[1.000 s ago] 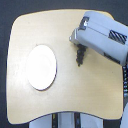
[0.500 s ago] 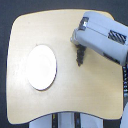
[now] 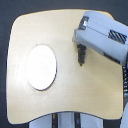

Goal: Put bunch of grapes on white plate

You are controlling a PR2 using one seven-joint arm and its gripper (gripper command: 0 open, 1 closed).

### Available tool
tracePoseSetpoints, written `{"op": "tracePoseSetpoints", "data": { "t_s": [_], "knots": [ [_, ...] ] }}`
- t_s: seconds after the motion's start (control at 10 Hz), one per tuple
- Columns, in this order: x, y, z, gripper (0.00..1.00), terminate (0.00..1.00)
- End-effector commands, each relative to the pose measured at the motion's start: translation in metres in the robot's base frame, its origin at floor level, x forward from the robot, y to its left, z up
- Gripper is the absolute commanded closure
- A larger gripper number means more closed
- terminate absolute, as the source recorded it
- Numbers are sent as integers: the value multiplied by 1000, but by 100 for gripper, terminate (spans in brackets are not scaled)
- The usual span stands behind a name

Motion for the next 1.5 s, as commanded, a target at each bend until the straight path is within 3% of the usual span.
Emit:
{"op": "tracePoseSetpoints", "data": {
  "t_s": [0.0,0.8,1.1,1.4],
  "knots": [
    [6,-2,9,100,0],
    [-7,2,44,100,0],
    [-30,40,97,100,0],
    [-36,73,142,100,0]
  ]
}}
